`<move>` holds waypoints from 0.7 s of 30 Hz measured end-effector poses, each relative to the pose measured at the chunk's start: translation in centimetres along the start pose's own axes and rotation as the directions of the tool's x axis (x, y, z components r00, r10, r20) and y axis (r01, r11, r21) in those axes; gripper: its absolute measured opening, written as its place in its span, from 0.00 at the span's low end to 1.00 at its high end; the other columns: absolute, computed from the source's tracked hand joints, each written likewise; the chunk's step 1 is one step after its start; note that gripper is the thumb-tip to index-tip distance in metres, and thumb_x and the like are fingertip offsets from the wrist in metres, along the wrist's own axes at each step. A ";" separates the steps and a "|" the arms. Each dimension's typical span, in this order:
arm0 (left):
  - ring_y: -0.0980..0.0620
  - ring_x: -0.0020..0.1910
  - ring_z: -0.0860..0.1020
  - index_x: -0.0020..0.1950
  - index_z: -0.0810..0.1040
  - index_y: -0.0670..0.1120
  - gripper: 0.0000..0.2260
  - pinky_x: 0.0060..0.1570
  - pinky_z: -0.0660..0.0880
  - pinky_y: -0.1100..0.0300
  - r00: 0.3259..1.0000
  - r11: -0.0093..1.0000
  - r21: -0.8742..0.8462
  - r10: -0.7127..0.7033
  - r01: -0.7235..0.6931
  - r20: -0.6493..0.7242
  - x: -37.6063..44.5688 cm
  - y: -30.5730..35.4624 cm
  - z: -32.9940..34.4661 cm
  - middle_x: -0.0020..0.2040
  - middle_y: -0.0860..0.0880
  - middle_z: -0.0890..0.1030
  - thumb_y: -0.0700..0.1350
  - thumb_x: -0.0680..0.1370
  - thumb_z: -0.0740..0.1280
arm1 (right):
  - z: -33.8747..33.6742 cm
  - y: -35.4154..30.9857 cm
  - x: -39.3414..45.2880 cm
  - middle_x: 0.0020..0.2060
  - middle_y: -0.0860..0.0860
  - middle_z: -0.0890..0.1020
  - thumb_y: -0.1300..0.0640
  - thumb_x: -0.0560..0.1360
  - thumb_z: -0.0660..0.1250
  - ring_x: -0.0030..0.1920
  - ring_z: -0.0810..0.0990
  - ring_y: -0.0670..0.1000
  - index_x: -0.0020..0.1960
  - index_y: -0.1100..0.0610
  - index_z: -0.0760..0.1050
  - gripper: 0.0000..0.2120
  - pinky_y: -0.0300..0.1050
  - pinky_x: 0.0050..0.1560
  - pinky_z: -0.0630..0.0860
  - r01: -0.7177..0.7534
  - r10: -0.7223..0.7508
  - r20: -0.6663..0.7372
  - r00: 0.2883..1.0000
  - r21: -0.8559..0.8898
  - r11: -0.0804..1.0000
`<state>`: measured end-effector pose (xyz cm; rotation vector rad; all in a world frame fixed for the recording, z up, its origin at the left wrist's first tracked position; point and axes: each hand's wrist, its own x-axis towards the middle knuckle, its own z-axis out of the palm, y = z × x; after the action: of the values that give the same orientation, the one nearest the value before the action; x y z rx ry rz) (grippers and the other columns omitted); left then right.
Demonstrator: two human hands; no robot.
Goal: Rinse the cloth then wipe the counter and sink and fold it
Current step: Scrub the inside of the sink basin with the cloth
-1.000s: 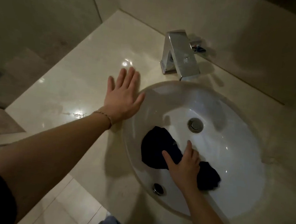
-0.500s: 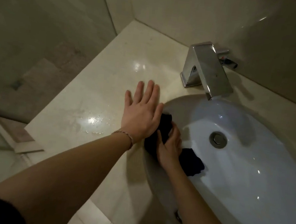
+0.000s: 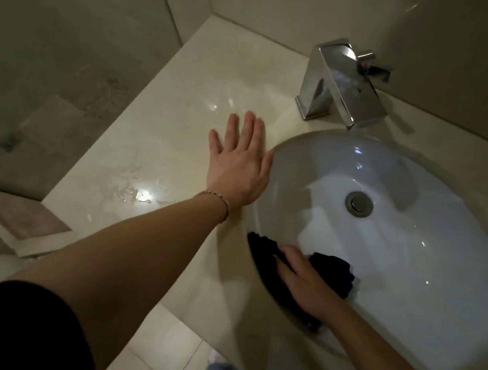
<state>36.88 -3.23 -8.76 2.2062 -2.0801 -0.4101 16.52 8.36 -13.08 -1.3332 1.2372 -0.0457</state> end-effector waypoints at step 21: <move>0.44 0.81 0.35 0.84 0.42 0.53 0.27 0.77 0.38 0.35 1.000 1.000 -0.004 0.004 -0.004 -0.007 0.4 0.1 0.3 0.84 0.51 0.40 0.59 0.86 0.42 | 0.3 -8.1 13.5 0.74 0.53 0.66 0.36 0.81 0.56 0.71 0.66 0.57 0.78 0.46 0.55 0.29 0.62 0.69 0.67 0.088 0.153 -0.604 0.782 0.351 0.932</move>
<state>36.73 -3.61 -9.06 2.1974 -2.0786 -0.4052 27.26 -2.81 -15.84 -0.9851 1.7084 -0.7178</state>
